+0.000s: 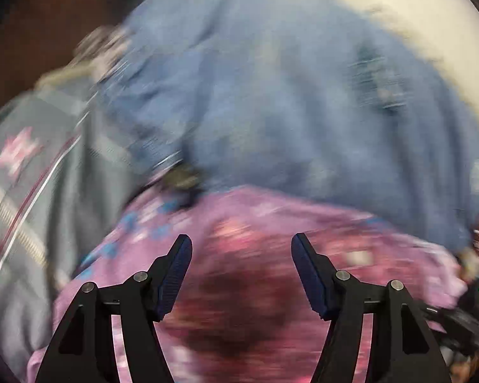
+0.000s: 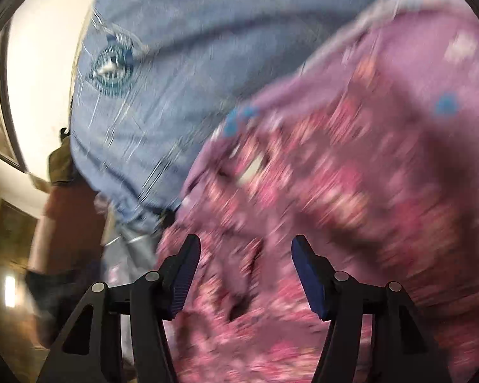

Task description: Fold small clothes

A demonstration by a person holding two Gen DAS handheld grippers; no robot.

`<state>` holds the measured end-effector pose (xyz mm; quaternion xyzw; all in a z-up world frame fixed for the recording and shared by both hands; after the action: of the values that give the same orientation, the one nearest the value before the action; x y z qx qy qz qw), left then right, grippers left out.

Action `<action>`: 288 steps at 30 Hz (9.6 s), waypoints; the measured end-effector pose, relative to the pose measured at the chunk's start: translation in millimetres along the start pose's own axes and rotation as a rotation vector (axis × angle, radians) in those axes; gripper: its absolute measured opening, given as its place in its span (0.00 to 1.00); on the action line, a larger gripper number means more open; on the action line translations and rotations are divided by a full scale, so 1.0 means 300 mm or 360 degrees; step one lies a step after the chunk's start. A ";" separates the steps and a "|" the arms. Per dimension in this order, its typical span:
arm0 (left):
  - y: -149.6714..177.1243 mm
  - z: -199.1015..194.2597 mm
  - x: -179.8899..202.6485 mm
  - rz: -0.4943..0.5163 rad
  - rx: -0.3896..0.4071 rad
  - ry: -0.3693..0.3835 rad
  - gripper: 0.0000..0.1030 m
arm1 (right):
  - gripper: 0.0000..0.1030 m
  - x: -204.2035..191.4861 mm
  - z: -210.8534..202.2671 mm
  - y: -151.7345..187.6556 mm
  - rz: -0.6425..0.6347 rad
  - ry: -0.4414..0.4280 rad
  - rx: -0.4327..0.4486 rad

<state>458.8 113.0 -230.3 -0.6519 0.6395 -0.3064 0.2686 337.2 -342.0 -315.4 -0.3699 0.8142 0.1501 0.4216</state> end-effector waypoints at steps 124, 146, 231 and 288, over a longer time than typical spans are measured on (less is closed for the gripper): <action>1.101 -0.464 -0.158 -0.0074 -0.0475 0.0620 0.05 | 0.04 0.541 -0.882 0.757 -0.0229 0.1146 0.0030; 1.102 -0.436 0.018 0.0184 -0.0588 0.0702 0.07 | 0.65 0.597 -0.795 0.692 -0.0111 0.0883 0.0058; -0.196 0.146 0.268 0.0176 0.0120 0.0420 0.02 | 0.03 0.146 -0.300 -0.470 0.0107 0.0081 0.0548; 0.076 0.347 0.470 0.0091 -0.0296 -0.0122 0.39 | 0.10 0.019 0.134 -0.437 -0.0462 0.1138 0.0468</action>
<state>520.1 -33.1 -308.9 -0.6667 0.6729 -0.2127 0.2400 454.0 -411.6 -335.2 -0.4455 0.8615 -0.1670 0.1774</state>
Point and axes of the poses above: each gripper's, at about its wrist camera, not at the fingertips, and z roughly the way its jaws point, x to its right, y to its underside, the point moved 1 cm from there along z, roughly the way its jaws point, and after that the axes turned 15 degrees about z, right-handed, at the moved point
